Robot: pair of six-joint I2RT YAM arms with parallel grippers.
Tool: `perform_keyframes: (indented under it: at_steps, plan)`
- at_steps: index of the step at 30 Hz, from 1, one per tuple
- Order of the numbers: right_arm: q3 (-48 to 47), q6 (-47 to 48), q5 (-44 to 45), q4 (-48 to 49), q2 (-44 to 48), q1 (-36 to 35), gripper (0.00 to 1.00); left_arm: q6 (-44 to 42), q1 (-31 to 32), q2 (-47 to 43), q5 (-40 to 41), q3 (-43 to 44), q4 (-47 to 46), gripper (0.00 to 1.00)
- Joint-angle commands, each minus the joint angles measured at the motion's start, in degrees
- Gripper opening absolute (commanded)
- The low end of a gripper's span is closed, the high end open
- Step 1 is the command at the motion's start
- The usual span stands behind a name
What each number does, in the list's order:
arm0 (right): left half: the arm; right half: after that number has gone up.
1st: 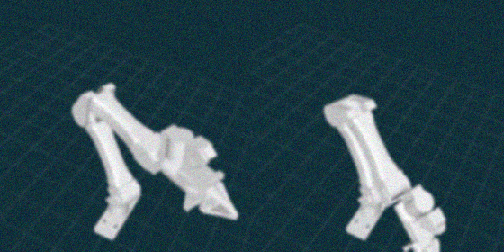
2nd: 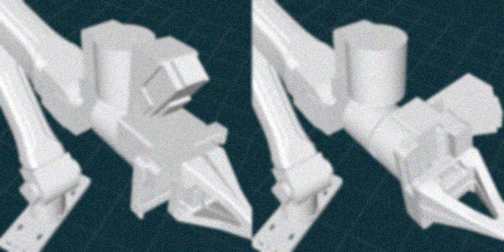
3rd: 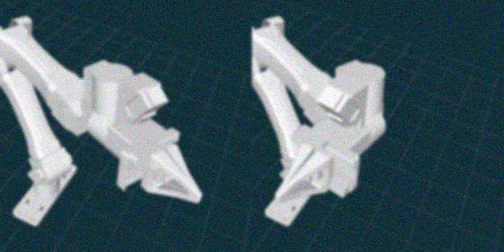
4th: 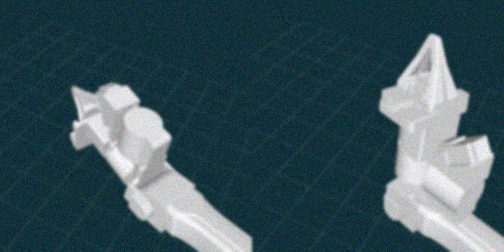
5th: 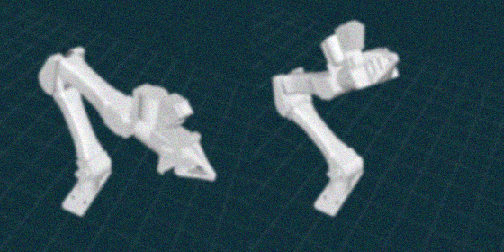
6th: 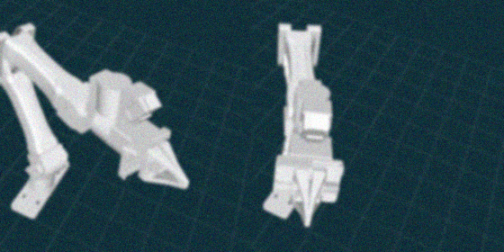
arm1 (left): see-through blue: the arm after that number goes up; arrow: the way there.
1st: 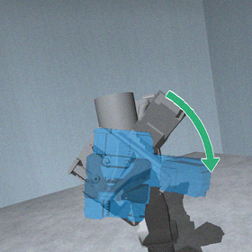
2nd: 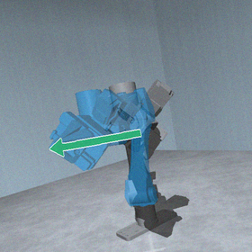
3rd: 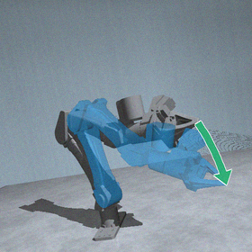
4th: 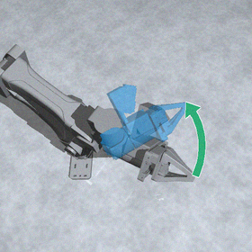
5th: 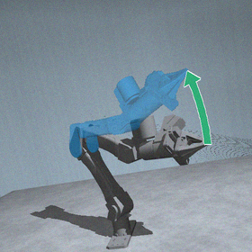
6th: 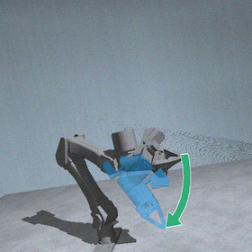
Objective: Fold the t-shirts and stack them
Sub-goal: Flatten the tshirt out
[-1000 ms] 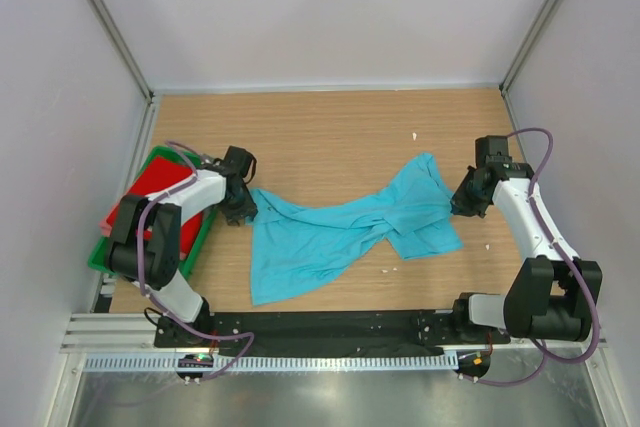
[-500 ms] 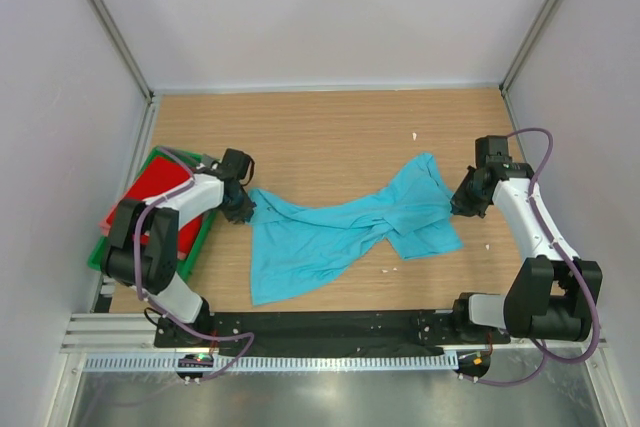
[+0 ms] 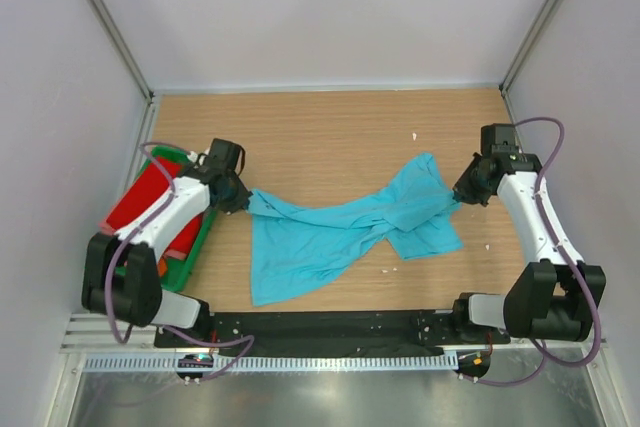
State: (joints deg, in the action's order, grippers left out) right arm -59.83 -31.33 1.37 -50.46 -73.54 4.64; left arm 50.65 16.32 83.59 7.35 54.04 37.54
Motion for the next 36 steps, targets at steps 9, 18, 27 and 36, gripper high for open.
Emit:
perform_keyframes:
  at_steps: [9, 18, 27, 36]
  plan:
    - [-29.26, -10.14, -1.9, 3.6, -1.08, 7.57, 0.01, -10.48, -0.67, -14.6, 5.65, 32.31, 12.56, 0.0]
    - [-53.44, -17.0, -5.05, 10.37, -3.63, 9.07, 0.01, -17.86, -1.29, -11.18, 0.65, 49.38, 7.55, 0.0]
    - [-64.09, -16.05, -6.47, 16.44, -0.21, 9.07, 0.01, -21.74, -1.2, -12.48, -2.43, 61.18, 4.65, 0.0]
    - [-60.67, -9.28, -1.63, 20.92, 14.89, 9.07, 0.01, -24.72, 0.82, -22.24, -2.26, 59.95, 3.42, 0.0]
